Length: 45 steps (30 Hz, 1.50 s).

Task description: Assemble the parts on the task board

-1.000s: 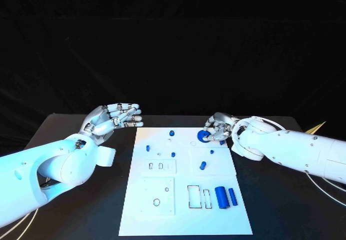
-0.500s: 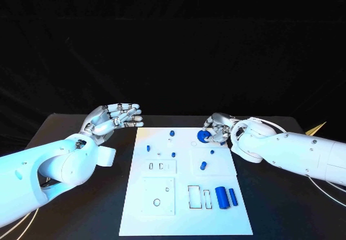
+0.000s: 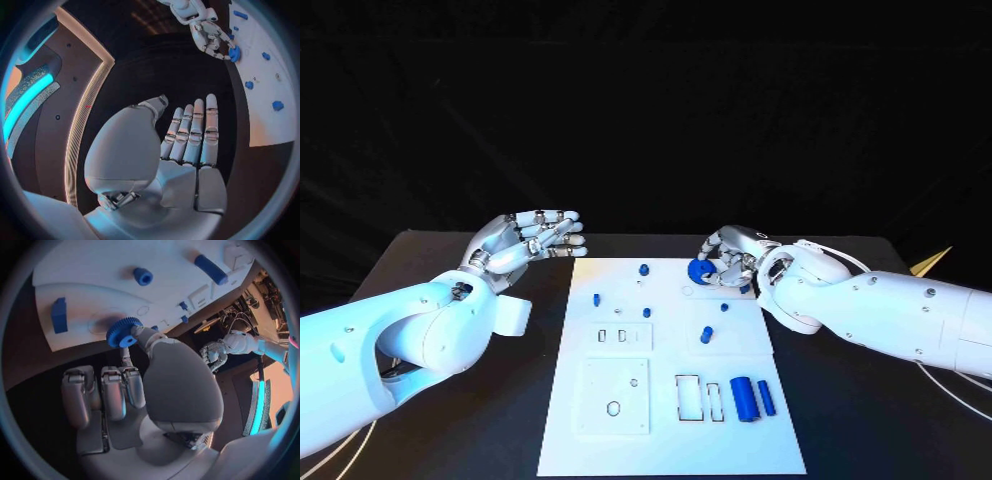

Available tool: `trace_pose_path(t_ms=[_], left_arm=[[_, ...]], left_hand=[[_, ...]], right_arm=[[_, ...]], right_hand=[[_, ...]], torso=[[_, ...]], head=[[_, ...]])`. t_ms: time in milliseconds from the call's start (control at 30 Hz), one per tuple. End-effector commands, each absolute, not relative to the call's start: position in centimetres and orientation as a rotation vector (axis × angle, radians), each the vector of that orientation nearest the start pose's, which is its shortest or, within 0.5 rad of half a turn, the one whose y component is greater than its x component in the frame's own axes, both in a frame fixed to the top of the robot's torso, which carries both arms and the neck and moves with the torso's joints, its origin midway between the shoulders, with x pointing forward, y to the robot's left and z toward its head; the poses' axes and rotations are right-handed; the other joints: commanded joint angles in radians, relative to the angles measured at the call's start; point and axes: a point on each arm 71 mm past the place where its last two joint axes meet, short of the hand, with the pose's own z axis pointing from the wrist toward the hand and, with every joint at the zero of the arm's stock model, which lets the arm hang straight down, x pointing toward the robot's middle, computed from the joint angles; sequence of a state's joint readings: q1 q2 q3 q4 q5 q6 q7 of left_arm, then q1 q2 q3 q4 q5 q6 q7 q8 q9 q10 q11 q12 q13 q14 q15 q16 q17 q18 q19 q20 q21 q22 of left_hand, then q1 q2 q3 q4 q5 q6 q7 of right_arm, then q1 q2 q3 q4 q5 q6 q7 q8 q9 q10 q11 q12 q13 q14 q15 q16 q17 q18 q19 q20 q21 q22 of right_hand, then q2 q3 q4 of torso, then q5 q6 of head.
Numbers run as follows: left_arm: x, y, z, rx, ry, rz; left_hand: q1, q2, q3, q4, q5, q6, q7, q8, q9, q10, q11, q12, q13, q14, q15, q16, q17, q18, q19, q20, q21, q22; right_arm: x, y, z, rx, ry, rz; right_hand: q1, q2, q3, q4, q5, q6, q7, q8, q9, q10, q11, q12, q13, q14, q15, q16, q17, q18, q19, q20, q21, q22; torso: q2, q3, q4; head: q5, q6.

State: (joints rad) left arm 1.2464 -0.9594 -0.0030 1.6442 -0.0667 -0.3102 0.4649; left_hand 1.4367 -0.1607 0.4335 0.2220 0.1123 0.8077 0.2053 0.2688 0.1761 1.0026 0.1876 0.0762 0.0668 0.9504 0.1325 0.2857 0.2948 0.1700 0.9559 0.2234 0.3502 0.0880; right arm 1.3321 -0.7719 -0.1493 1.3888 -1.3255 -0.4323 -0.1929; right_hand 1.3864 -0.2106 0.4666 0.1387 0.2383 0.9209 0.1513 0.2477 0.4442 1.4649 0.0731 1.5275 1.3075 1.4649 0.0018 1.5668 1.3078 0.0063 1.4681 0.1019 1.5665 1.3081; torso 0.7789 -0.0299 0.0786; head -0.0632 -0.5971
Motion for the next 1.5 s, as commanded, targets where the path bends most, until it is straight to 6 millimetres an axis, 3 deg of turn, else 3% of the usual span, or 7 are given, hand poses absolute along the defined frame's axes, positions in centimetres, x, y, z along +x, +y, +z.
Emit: trace_pose_path(t_ms=[33, 233, 433, 633, 967, 1133, 1500], left_arm=[[47.6, 22.8, -12.5, -0.941, 1.300, -1.641], [47.6, 22.7, -12.5, -0.940, 1.301, -1.644], [47.6, 22.6, -12.5, -0.939, 1.304, -1.648], [47.6, 22.5, -12.5, -0.939, 1.305, -1.649], [47.6, 22.3, -12.5, -0.938, 1.307, -1.653], [47.5, 22.3, -12.5, -0.938, 1.309, -1.654], [47.5, 22.4, -12.5, -0.940, 1.311, -1.653]], left_hand=[[-0.008, 0.004, 0.005, 0.000, -0.005, -0.009, 0.045, -0.003, 0.000, 0.001, 0.004, -0.007, 0.001, 0.001, 0.006, -0.003, 0.001, 0.013, 0.001, 0.007, -0.004, -0.001], [-0.008, 0.004, 0.005, 0.000, -0.005, -0.009, 0.045, -0.003, 0.000, 0.001, 0.004, -0.007, 0.001, 0.001, 0.006, -0.003, 0.001, 0.013, 0.001, 0.007, -0.004, -0.001], [-0.008, 0.004, 0.005, 0.000, -0.005, -0.009, 0.045, -0.003, 0.000, 0.001, 0.004, -0.007, 0.001, 0.001, 0.006, -0.003, 0.001, 0.013, 0.001, 0.007, -0.004, -0.001], [-0.008, 0.004, 0.005, 0.000, -0.005, -0.009, 0.045, -0.003, 0.000, 0.001, 0.004, -0.007, 0.001, 0.001, 0.006, -0.003, 0.001, 0.013, 0.001, 0.007, -0.004, -0.001], [-0.010, 0.005, 0.006, 0.000, -0.005, -0.009, 0.045, -0.004, 0.000, 0.002, 0.004, -0.008, 0.001, 0.001, 0.006, -0.005, 0.003, 0.013, 0.002, 0.007, -0.005, -0.003], [-0.010, 0.005, 0.006, 0.000, -0.005, -0.009, 0.045, -0.004, 0.000, 0.002, 0.004, -0.008, 0.001, 0.001, 0.006, -0.005, 0.003, 0.013, 0.002, 0.007, -0.005, -0.003], [-0.010, 0.005, 0.006, 0.000, -0.005, -0.009, 0.045, -0.004, 0.000, 0.002, 0.004, -0.008, 0.001, 0.001, 0.006, -0.005, 0.003, 0.013, 0.002, 0.007, -0.005, -0.003]], right_arm=[[52.0, -20.6, -15.1, -0.019, 1.516, 0.534], [51.0, -17.5, -14.5, -0.098, 1.489, 0.561], [50.4, -14.1, -14.6, -0.157, 1.457, 0.573], [50.5, -12.1, -14.9, -0.194, 1.435, 0.573], [50.7, -10.6, -16.5, -0.199, 1.457, 0.562], [51.0, -10.2, -17.1, -0.199, 1.472, 0.553], [51.3, -10.2, -17.7, -0.204, 1.484, 0.533]], right_hand=[[-0.014, 0.001, 0.006, -0.001, 0.004, 0.010, -0.004, 0.003, 0.004, 0.070, -0.009, 0.007, 0.220, 0.106, -0.009, 0.004, 0.263, -0.006, 0.103, -0.004, 0.004, 0.263], [-0.025, -0.002, 0.008, 0.001, 0.003, 0.011, -0.005, 0.002, 0.004, 0.071, -0.010, 0.008, 0.221, 0.106, -0.009, 0.004, 0.263, -0.006, 0.103, -0.004, 0.004, 0.263], [-0.030, -0.001, 0.011, 0.002, 0.002, 0.011, -0.005, 0.001, 0.003, 0.070, -0.010, 0.007, 0.220, 0.106, -0.010, 0.004, 0.263, -0.006, 0.103, -0.005, 0.004, 0.263], [-0.033, 0.001, 0.014, 0.003, 0.002, 0.012, -0.006, 0.001, 0.003, 0.072, -0.011, 0.008, 0.222, 0.106, -0.010, 0.004, 0.263, -0.006, 0.103, -0.005, 0.004, 0.263], [-0.036, 0.001, 0.015, 0.004, 0.002, 0.011, -0.006, 0.000, 0.003, 0.072, -0.011, 0.008, 0.222, 0.106, -0.010, 0.004, 0.263, -0.006, 0.103, -0.005, 0.004, 0.263], [-0.038, 0.001, 0.016, 0.004, 0.002, 0.011, -0.006, -0.001, 0.003, 0.071, -0.011, 0.008, 0.221, 0.106, -0.010, 0.004, 0.263, -0.006, 0.103, -0.005, 0.004, 0.263], [-0.042, 0.000, 0.017, 0.004, 0.001, 0.009, -0.005, -0.003, 0.002, 0.071, -0.010, 0.007, 0.221, 0.106, -0.010, 0.004, 0.263, -0.006, 0.103, -0.006, 0.004, 0.263]], torso=[[-0.001, 0.0005, -0.0006], [0.001, 0.0001, -0.0002], [0.001, -0.0002, 0.0050], [0.002, -0.0016, 0.0051], [0.004, 0.0003, 0.0026], [0.004, 0.0005, 0.0046], [0.003, 0.0017, -0.0005]], head=[[0.000, 0.005], [0.001, 0.008], [-0.002, 0.007], [-0.003, 0.008], [0.003, 0.002], [0.004, -0.001], [0.009, -0.005]])
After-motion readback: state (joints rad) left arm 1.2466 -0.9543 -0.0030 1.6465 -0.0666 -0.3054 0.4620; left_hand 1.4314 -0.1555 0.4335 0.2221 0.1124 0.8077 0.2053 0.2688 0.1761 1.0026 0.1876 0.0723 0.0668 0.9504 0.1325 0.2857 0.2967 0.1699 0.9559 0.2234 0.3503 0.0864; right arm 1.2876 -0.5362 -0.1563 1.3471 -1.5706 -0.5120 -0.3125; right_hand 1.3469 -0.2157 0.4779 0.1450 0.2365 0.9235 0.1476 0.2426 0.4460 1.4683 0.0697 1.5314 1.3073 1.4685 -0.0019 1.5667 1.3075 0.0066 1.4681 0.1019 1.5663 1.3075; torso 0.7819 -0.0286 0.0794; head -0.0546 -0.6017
